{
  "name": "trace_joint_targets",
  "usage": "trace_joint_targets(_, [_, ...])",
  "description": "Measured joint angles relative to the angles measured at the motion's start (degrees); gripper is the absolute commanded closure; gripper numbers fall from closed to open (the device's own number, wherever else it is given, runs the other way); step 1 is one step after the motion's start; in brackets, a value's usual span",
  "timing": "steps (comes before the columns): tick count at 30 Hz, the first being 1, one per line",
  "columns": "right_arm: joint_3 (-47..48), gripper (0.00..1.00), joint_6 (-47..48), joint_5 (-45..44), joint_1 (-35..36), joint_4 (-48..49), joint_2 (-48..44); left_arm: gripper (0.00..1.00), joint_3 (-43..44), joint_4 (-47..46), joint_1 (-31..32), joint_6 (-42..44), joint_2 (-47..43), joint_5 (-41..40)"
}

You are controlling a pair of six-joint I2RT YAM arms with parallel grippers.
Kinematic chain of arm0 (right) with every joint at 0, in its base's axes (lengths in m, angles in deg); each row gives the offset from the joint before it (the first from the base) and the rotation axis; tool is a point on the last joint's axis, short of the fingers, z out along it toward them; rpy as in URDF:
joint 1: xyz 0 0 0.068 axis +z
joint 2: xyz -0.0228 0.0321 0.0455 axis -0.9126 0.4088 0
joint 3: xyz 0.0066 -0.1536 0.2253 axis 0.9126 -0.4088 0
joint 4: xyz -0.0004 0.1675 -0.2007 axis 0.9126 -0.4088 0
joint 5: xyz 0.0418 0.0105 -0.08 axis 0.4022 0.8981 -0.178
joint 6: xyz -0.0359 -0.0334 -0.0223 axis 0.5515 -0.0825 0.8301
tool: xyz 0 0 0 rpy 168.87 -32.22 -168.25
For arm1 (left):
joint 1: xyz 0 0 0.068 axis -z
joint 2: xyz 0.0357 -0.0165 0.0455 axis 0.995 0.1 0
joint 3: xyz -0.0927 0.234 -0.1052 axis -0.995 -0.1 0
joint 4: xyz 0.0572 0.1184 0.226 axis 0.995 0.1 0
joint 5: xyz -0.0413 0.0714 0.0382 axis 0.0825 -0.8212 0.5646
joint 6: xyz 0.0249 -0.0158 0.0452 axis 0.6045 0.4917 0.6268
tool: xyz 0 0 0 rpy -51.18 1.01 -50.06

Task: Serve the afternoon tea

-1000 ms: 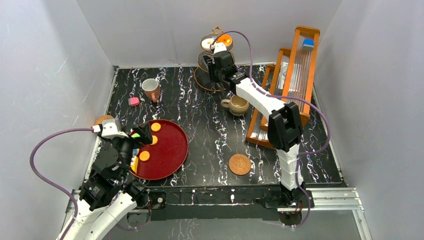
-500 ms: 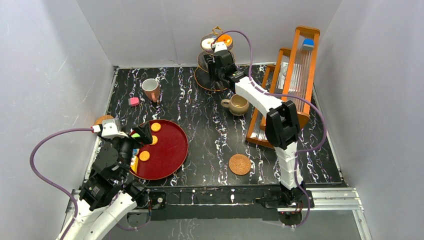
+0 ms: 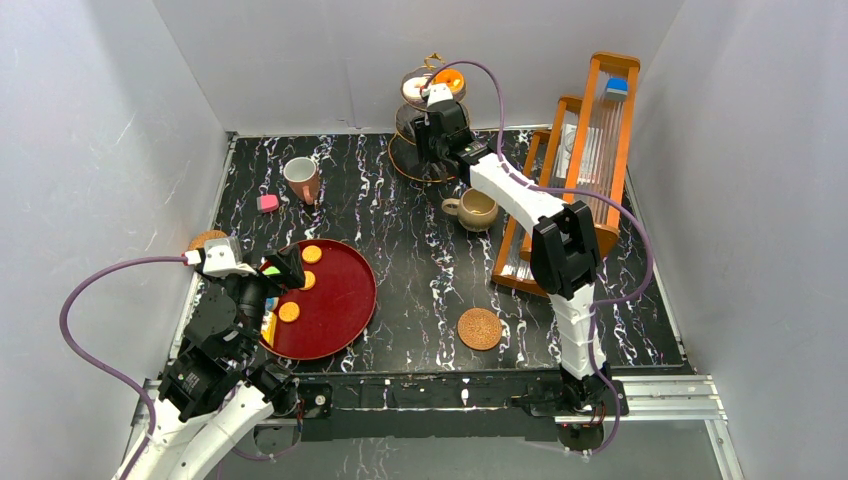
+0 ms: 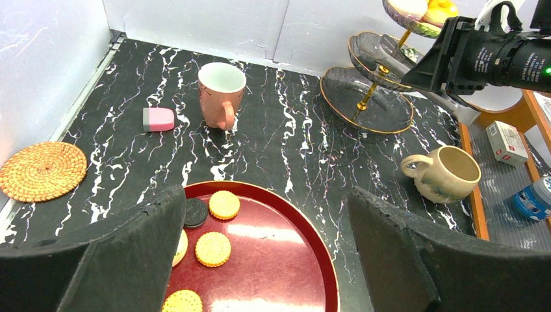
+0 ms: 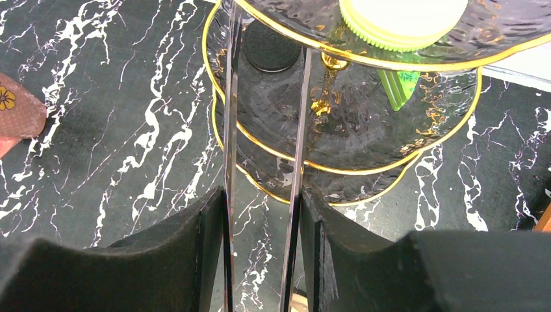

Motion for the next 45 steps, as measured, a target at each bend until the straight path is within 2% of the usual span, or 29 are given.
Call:
trace_joint_targets(14, [-1.18, 0.5, 1.53, 4.33, 0.07, 0.28, -1.2, 0.08, 0.0, 0.0, 0.0, 0.0, 0.0, 0.0])
trace_joint_targets(26, [-14.4, 0.52, 5.64, 10.71, 2.58, 3.58, -12.33, 0.08, 0.0, 0.0, 0.0, 0.0, 0.0, -0.02])
trace_joint_targets(39, [-31.54, 0.52, 7.82, 16.5, 10.6, 8.63, -27.23, 0.08, 0.0, 0.0, 0.0, 0.02, 0.26, -0.02])
trace_joint_targets(45, [-38.1, 0.51, 7.78, 18.25, 14.93, 11.43, -30.1, 0.08, 0.0, 0.0, 0.0, 0.02, 0.28, -0.07])
